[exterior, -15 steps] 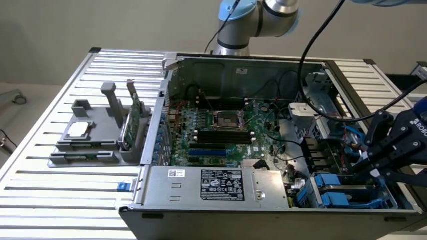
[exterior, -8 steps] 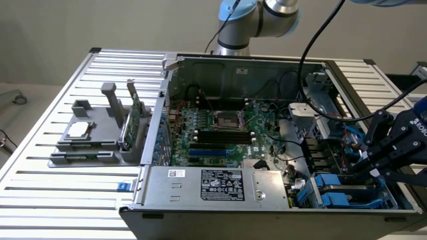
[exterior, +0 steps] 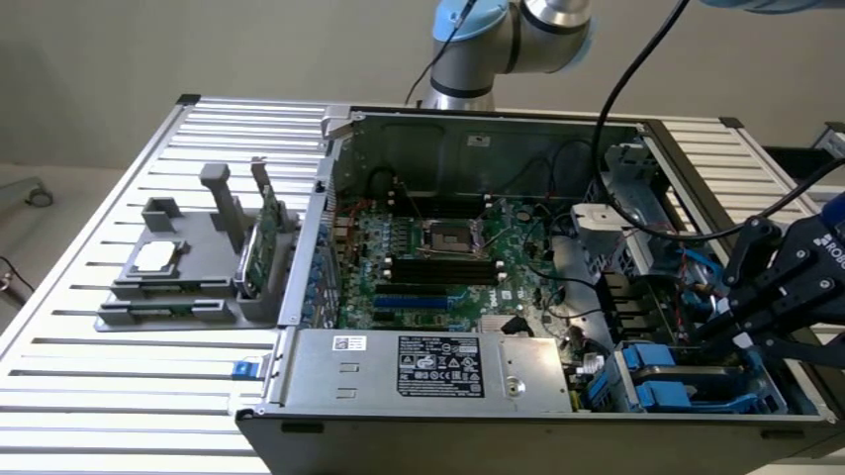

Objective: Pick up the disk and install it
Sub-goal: 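Insert the first disk wire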

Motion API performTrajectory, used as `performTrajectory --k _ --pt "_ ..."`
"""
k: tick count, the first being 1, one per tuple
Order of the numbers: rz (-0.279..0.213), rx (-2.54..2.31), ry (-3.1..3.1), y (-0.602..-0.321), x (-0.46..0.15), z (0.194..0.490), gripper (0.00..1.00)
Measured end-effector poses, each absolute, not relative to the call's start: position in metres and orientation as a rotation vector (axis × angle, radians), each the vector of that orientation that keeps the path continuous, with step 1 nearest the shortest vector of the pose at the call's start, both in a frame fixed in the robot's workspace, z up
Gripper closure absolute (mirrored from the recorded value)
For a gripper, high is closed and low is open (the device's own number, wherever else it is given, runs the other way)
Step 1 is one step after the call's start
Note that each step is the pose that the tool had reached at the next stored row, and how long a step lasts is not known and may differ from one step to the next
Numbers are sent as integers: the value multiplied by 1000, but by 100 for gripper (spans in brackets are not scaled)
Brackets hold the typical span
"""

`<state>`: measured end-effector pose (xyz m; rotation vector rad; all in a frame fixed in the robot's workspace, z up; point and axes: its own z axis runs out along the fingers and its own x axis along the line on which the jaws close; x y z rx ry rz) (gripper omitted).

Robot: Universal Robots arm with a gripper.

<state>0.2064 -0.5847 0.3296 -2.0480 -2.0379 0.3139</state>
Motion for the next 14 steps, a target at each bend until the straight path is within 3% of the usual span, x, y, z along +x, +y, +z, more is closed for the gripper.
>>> performTrajectory --k 14 --pt "307 -2030 -2030 -594 206 326 84"
